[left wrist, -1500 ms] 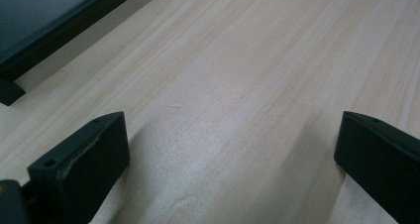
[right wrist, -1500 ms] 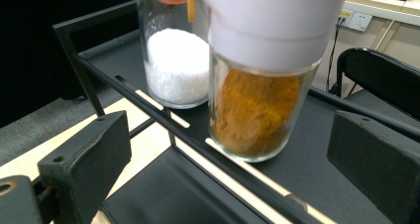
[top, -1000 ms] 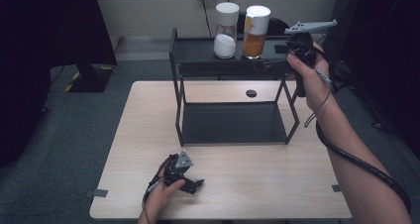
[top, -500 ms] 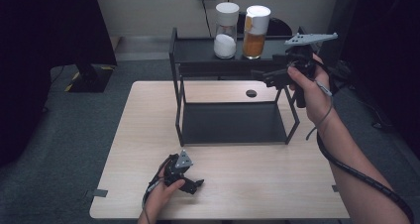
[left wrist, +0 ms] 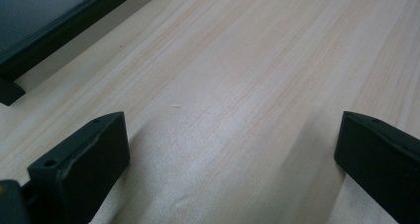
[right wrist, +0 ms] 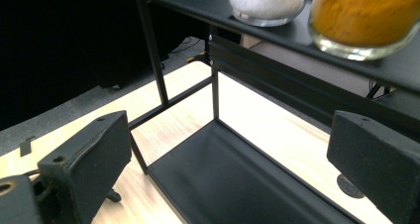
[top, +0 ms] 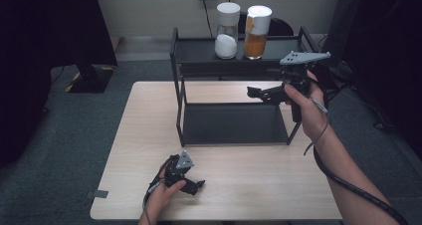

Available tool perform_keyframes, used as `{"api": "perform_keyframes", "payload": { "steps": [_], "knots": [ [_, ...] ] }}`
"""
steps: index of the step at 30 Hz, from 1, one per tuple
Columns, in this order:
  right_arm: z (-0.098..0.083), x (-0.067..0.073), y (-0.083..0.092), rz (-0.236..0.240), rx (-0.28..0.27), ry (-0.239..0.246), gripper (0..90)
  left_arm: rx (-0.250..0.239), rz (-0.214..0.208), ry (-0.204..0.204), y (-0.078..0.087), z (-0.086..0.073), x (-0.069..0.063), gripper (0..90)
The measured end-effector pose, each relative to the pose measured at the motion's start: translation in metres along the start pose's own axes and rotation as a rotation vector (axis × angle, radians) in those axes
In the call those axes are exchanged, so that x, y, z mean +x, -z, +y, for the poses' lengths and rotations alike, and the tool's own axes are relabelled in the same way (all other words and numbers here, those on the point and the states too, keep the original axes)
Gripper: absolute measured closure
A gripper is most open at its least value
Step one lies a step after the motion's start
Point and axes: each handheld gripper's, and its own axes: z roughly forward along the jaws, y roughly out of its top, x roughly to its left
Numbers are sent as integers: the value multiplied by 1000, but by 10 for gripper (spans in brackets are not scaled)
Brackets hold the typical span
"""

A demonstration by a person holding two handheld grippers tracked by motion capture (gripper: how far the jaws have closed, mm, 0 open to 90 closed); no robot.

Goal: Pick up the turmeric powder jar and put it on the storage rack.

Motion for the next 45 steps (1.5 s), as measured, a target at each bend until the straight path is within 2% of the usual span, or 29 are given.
{"api": "perform_keyframes", "payload": {
  "steps": [20, 27, 33, 37, 45],
  "knots": [
    [-49, 3, -8, 59, 17, -24, 23, 0, 0, -1, 0, 0, 0, 0],
    [-64, 4, -10, 68, 31, -24, 23, 2, 0, -5, 0, 0, 0, 0],
    [-81, 4, -12, 75, 29, -45, 23, 2, -1, -3, 0, 0, 0, 0],
    [-91, 6, -14, 78, 49, -32, 23, 2, -1, -2, 0, 0, 0, 0],
    [-114, 7, -20, 92, 69, -43, 23, 2, -1, -2, 0, 0, 0, 0]
  ]
}}
